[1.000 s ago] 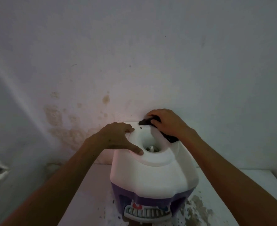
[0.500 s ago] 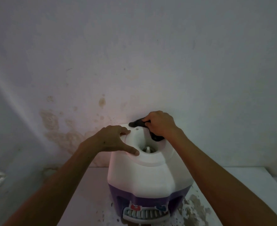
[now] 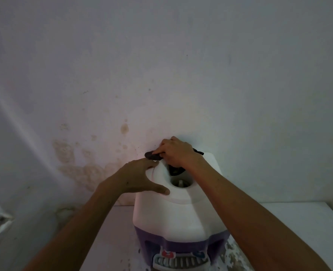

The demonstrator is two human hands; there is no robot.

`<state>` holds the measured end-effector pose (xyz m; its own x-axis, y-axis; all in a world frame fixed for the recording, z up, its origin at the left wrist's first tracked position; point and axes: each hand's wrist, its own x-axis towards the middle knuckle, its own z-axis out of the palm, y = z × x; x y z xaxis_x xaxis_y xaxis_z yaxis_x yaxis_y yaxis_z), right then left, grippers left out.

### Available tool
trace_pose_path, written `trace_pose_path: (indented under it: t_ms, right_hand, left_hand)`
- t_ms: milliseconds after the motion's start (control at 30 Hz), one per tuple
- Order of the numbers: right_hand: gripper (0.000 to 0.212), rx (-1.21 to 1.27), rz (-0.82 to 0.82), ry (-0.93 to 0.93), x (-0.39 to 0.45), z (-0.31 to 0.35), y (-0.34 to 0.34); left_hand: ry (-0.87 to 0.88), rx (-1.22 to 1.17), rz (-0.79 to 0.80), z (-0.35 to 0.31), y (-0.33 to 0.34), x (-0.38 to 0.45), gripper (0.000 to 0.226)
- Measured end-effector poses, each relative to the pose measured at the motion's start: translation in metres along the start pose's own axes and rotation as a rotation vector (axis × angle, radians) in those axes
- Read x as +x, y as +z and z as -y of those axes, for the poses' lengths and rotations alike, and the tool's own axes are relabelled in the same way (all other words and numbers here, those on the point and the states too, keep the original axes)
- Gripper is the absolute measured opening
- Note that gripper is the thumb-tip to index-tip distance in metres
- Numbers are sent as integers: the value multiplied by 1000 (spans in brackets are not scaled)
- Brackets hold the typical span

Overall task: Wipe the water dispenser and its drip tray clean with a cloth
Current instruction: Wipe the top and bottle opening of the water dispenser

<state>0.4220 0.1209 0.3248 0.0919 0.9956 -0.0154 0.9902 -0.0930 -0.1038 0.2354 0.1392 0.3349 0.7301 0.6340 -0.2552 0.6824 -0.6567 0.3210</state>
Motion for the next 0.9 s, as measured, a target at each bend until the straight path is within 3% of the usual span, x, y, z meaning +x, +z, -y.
trace_pose_path:
  t_ms: [633,900]
  right_hand:
    - [47,192,-59,266,-70,-104,-5]
    - [34,189,-92,225,-74,-99,-8]
  left_hand:
    - [3,-60,-37,10,7,2,119]
    - [16,-73,-60,11,10,0,118]
